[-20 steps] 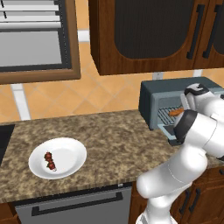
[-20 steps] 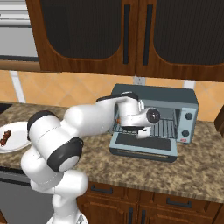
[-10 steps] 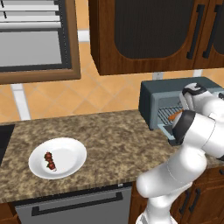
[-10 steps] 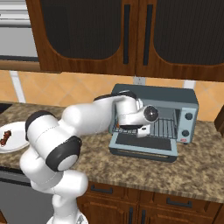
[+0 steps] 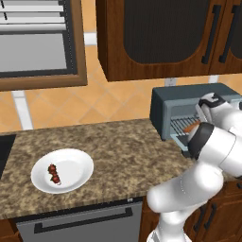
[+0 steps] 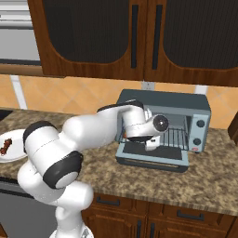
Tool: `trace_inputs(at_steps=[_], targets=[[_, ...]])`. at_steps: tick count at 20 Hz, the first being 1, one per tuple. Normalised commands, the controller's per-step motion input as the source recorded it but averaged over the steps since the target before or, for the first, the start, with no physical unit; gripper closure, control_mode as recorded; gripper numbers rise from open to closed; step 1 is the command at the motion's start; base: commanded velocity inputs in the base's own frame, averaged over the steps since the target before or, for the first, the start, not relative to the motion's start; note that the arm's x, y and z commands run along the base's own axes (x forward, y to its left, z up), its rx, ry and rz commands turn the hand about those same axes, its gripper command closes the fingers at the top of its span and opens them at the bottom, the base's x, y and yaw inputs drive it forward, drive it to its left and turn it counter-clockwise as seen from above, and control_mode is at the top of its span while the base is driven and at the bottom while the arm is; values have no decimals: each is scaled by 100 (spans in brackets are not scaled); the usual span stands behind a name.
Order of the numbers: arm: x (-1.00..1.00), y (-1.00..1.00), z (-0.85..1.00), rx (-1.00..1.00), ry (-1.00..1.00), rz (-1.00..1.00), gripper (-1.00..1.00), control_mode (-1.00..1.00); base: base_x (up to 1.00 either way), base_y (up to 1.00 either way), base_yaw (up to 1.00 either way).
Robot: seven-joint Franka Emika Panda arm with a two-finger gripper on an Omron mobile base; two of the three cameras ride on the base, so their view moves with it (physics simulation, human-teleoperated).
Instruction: Pick up the kebab skewer and baguette bread, and place them inside the toaster oven. Close the toaster oven door and start by setting the timer.
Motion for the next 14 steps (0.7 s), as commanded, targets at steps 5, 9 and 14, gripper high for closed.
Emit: trace_inputs(at_steps=[5, 9, 14], targets=[[-42, -12, 1, 0, 27, -5, -100, -100, 0, 0, 0], [-45, 0, 14, 0, 32, -7, -100, -100, 0, 0, 0], [-2, 4, 64, 0, 15, -2, -100, -100, 0, 0, 0]])
